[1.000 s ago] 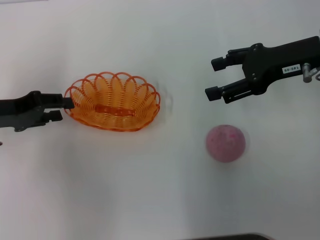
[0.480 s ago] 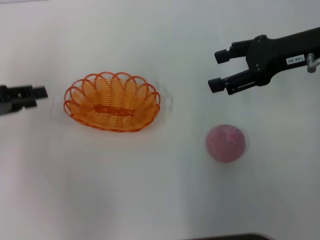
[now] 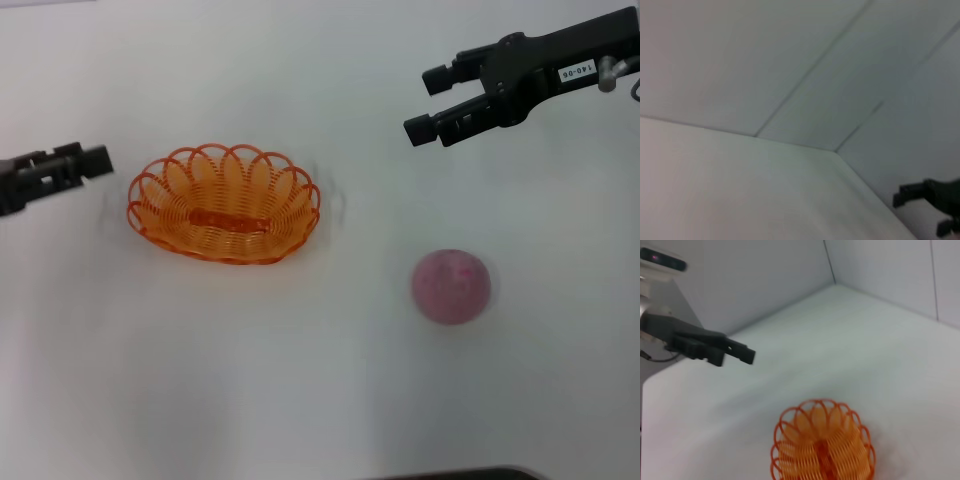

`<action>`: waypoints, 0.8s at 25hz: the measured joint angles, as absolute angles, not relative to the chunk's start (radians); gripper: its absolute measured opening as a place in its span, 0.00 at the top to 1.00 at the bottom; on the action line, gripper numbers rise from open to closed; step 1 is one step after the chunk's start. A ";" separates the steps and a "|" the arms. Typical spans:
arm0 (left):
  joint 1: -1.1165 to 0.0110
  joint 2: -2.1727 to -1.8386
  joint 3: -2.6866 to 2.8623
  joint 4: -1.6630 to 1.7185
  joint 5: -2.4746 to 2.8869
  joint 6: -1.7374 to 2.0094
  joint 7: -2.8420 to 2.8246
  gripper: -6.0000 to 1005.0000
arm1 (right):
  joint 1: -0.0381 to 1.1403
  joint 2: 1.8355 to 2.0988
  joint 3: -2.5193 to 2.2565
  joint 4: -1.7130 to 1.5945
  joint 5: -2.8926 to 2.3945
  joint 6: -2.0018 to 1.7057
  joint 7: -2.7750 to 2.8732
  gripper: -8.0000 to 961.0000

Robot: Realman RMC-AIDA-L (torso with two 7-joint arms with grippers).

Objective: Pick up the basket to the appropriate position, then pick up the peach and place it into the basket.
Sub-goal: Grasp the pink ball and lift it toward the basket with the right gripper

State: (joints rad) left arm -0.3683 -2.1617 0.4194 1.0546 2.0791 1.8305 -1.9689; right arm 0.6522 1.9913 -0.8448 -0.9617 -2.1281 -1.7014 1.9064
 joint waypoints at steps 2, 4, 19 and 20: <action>-0.361 -2.163 0.439 1.037 2.079 1.832 -1.888 0.40 | 0.673 1.985 -0.854 -0.972 -2.172 -1.711 1.963 0.01; -0.351 -2.163 0.455 1.015 2.082 1.836 -1.799 0.35 | 0.688 1.983 -0.863 -0.993 -2.231 -1.723 2.008 0.01; -0.332 -2.161 0.481 0.993 2.125 1.855 -1.598 0.17 | 0.758 2.051 -1.017 -1.024 -2.574 -1.840 2.138 0.02; -0.332 -2.161 0.481 0.992 2.125 1.854 -1.598 0.17 | 0.761 2.065 -1.023 -1.021 -2.594 -1.836 2.138 0.02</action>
